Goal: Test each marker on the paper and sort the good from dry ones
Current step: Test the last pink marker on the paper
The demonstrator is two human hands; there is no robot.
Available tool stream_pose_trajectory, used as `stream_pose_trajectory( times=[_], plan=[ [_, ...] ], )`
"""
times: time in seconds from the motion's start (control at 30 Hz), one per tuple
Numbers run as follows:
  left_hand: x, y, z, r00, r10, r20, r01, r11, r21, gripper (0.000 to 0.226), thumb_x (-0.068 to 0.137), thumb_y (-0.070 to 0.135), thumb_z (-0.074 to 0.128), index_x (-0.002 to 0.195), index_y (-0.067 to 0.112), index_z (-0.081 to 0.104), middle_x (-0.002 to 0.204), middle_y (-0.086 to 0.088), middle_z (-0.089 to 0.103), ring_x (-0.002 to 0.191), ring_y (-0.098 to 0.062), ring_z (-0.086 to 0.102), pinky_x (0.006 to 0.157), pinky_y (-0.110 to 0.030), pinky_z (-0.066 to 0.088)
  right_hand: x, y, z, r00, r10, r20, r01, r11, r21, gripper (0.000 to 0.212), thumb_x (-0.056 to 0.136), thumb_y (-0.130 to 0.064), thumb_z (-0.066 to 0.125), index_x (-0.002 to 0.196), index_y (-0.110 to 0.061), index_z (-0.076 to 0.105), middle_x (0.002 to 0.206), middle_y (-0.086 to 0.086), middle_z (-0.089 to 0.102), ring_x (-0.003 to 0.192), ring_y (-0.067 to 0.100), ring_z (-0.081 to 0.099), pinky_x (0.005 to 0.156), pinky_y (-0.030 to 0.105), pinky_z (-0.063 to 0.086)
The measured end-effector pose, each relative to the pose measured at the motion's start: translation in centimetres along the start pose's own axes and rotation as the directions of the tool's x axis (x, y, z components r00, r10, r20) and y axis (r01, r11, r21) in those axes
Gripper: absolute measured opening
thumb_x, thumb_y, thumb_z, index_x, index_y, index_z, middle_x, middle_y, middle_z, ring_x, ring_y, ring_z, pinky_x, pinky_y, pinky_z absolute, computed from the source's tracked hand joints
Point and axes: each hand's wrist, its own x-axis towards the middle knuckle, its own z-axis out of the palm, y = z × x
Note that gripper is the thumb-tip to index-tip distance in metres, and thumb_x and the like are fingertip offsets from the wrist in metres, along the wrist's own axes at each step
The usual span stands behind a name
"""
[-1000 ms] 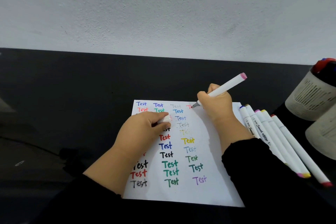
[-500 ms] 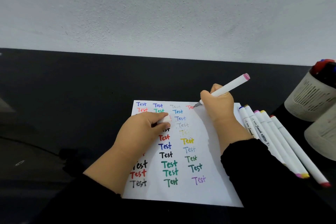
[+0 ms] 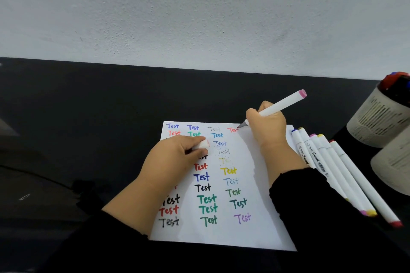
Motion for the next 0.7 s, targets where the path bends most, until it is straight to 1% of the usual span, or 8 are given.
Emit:
stream_pose_trajectory(
  times=[0.17,0.23,0.3,0.37,0.47,0.53,0.6,0.7],
  plan=[
    [0.0,0.0,-0.1,1.000,-0.004,0.008,0.004,1.000,0.010,0.039,0.089,0.046,0.054,0.128,0.043,0.051,0.125,0.018,0.057,0.100,0.000,0.057,0.081,-0.020,0.045,0.0,-0.1,0.0,1.000,-0.002,0.016,0.002,1.000,-0.003,0.036,0.085,-0.004,0.053,0.059,-0.015,0.030,0.057,-0.001,0.029,0.051,0.010,0.029,0.048,0.014,0.029],
    [0.0,0.0,-0.1,1.000,0.001,0.016,-0.002,0.999,0.036,0.039,0.090,0.046,0.053,0.129,0.043,0.050,0.126,0.018,0.057,0.100,0.000,0.057,0.080,-0.019,0.044,0.0,-0.1,0.0,1.000,0.021,0.008,-0.022,1.000,0.015,0.034,0.085,-0.005,0.053,0.060,-0.015,0.031,0.058,0.000,0.031,0.053,0.010,0.030,0.051,0.017,0.031],
    [0.0,0.1,-0.2,1.000,0.008,0.027,-0.010,0.998,0.058,0.040,0.090,0.046,0.052,0.130,0.043,0.049,0.128,0.017,0.056,0.106,-0.002,0.055,0.083,-0.020,0.044,0.1,-0.2,-0.1,0.999,0.048,0.006,-0.048,0.998,0.045,0.031,0.084,-0.007,0.053,0.062,-0.014,0.033,0.059,0.002,0.034,0.055,0.011,0.033,0.055,0.021,0.033],
    [0.0,0.3,-0.5,0.998,0.006,0.057,-0.011,0.996,0.086,0.041,0.092,0.046,0.050,0.132,0.042,0.047,0.129,0.014,0.056,0.108,-0.004,0.055,0.084,-0.022,0.044,0.0,-0.5,-0.3,0.996,0.077,0.040,-0.080,0.994,0.069,0.028,0.084,-0.009,0.054,0.063,-0.015,0.036,0.061,0.004,0.039,0.056,0.011,0.037,0.057,0.023,0.037],
    [0.3,1.1,-1.1,0.988,-0.032,0.150,0.005,0.984,0.179,0.045,0.094,0.047,0.044,0.138,0.042,0.038,0.131,0.009,0.055,0.106,-0.011,0.057,0.087,-0.027,0.047,-0.8,-1.0,-0.9,0.990,0.108,0.095,-0.119,0.986,0.119,0.028,0.084,-0.008,0.055,0.062,-0.015,0.040,0.059,0.005,0.044,0.055,0.011,0.042,0.056,0.023,0.039],
    [0.1,1.4,-1.3,0.988,-0.029,0.149,-0.004,0.976,0.217,0.046,0.095,0.047,0.042,0.140,0.042,0.035,0.133,0.007,0.053,0.110,-0.012,0.055,0.083,-0.024,0.044,-2.0,-1.5,-1.3,0.987,0.100,0.124,-0.123,0.973,0.197,0.030,0.084,-0.007,0.055,0.061,-0.016,0.040,0.055,0.002,0.044,0.051,0.010,0.042,0.051,0.022,0.038],
    [-0.6,1.5,-1.4,0.996,0.007,0.093,-0.023,0.985,0.171,0.045,0.094,0.047,0.044,0.138,0.041,0.039,0.135,0.010,0.051,0.115,-0.010,0.051,0.081,-0.020,0.037,-3.5,-1.8,-1.5,0.984,0.089,0.155,-0.130,0.953,0.275,0.032,0.085,-0.005,0.055,0.060,-0.016,0.038,0.050,-0.001,0.043,0.046,0.008,0.039,0.047,0.020,0.036],
    [-2.2,1.6,-1.6,0.998,0.039,0.042,-0.039,0.999,-0.002,0.042,0.090,0.046,0.053,0.131,0.041,0.049,0.133,0.016,0.052,0.118,-0.002,0.047,0.082,-0.016,0.032,-5.8,-2.5,-1.6,0.979,0.065,0.192,-0.128,0.932,0.338,0.032,0.087,-0.006,0.056,0.061,-0.015,0.038,0.043,-0.006,0.041,0.041,0.005,0.036,0.044,0.018,0.033]
  ],
)
